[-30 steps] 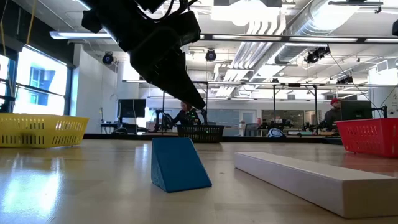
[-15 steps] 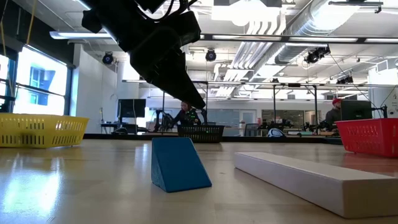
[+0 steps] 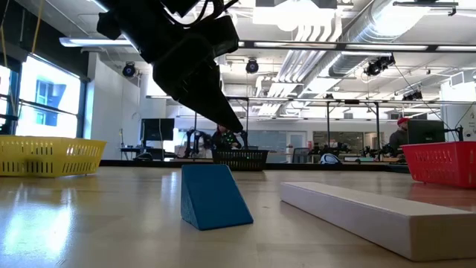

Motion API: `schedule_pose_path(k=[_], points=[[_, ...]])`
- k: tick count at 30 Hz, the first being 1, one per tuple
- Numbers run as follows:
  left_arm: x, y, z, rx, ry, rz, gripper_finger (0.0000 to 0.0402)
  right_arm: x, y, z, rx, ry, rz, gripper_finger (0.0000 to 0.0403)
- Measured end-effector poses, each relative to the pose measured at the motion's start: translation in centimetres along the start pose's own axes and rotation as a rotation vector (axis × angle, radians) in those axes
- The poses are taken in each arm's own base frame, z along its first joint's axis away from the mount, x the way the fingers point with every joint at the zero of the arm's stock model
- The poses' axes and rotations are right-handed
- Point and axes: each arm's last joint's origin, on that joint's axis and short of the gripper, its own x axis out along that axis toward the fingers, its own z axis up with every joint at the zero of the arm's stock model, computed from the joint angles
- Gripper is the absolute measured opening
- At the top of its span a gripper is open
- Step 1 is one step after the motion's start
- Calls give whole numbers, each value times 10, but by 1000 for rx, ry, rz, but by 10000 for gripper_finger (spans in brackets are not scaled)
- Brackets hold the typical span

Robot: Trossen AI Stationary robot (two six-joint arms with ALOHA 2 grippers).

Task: Sort & place blocks by color
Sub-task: Put the light green block into the black bin

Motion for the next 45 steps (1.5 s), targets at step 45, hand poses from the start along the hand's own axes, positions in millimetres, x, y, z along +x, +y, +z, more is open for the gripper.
schedule_pose_path(k=[45], points=[[3, 19, -9, 134, 116, 132, 207, 16, -76, 63, 474, -324, -342, 96]])
